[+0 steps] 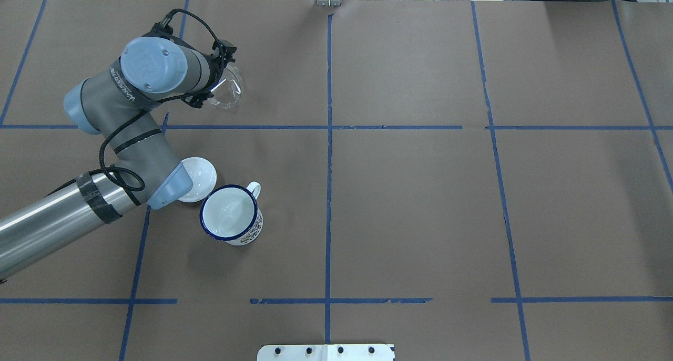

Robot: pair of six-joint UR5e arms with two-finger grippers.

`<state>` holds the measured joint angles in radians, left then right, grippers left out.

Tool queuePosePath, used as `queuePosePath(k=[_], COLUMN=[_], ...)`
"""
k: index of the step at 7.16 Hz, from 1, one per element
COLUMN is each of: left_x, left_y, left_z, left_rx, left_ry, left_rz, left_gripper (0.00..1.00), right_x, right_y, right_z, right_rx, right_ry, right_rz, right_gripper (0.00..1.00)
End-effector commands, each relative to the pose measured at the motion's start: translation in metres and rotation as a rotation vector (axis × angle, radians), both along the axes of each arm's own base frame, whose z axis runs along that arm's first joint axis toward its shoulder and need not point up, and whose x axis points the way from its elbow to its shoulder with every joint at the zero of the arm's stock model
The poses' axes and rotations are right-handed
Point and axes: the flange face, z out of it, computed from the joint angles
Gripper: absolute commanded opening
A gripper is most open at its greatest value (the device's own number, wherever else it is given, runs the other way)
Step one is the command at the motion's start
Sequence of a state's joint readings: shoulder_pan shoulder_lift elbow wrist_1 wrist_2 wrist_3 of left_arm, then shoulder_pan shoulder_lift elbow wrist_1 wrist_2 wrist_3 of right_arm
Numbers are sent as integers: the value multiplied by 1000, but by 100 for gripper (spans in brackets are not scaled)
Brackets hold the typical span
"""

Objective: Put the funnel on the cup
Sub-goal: 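Move the left gripper to the glass funnel and grasp its rim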

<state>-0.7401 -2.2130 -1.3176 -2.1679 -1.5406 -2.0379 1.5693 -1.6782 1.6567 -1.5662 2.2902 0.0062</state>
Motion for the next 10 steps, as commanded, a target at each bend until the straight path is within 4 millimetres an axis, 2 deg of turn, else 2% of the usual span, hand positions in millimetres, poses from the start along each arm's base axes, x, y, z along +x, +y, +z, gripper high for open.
queuePosePath(k=[1, 2, 4, 6, 7, 8, 9, 10], left_x=[6, 6, 6, 1, -9, -33, -60, -84], left_y=[-2, -4, -4, -3, 4, 11, 29, 60], left_z=[0, -5, -7, -17, -43, -71, -93, -123], left_rx=[19, 24, 34, 69, 100, 100, 67, 73], left_ry=[4, 7, 14, 57, 101, 169, 188, 155], left_rz=[-10, -10, -8, -10, 8, 75, 131, 190], left_gripper=[51, 25, 0, 0, 0, 0, 0, 0], right_x=[0, 0, 0, 0, 0, 0, 0, 0], right_y=[0, 0, 0, 0, 0, 0, 0, 0], right_z=[1, 0, 0, 0, 0, 0, 0, 0], right_rx=[-1, 0, 0, 0, 0, 0, 0, 0], right_ry=[0, 0, 0, 0, 0, 0, 0, 0], right_rz=[0, 0, 0, 0, 0, 0, 0, 0], right_gripper=[100, 100, 100, 100, 100, 100, 100, 100])
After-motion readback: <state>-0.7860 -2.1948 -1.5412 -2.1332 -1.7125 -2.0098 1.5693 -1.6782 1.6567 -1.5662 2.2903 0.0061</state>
